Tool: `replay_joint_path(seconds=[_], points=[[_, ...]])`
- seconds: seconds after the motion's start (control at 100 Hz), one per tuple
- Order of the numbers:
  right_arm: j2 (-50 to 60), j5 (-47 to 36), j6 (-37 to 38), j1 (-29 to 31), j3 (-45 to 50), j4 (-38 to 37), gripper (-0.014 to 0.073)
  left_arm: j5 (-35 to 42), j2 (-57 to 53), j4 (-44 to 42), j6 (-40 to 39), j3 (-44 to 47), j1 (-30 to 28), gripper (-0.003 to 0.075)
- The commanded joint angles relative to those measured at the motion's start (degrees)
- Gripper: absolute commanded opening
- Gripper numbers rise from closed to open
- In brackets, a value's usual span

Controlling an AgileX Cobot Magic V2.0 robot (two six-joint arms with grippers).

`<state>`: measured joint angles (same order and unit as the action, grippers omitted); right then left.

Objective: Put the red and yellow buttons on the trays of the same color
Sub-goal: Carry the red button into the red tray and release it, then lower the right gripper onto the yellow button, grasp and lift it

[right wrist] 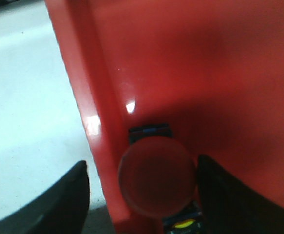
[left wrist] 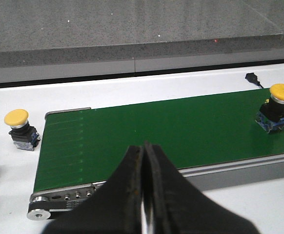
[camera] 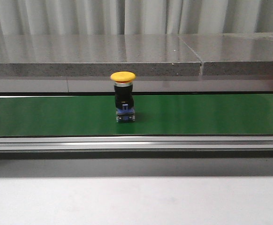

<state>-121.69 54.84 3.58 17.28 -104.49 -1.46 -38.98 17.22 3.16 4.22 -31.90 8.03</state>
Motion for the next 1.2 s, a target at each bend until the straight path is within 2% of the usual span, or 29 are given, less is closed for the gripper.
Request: replay_joint_path(seconds=[0.0, 0.31, 0.68, 1.19], points=[[3.83, -2.08, 0.15, 0.42, -1.88, -0.35, 0.0554, 4.00, 0.53, 0.84, -0.01, -1.49, 0.36, -0.0021], [5.41, -2.44, 0.15, 0.42, -1.88, -0.47, 0.0554, 4.00, 0.53, 0.84, -0.01, -1.49, 0.36, -0.0021], [12.59, -2.24, 0.15, -1.22, -0.33, -1.47, 0.0539, 4.00, 0.53, 0.84, -0.01, -1.49, 0.36, -0.0021], [28.24, -0.23, -0.49, -10.89, 11.35, -1.47, 0.0539, 4.00, 0.53, 0.84, -0.01, -1.49, 0.36, -0.0021]])
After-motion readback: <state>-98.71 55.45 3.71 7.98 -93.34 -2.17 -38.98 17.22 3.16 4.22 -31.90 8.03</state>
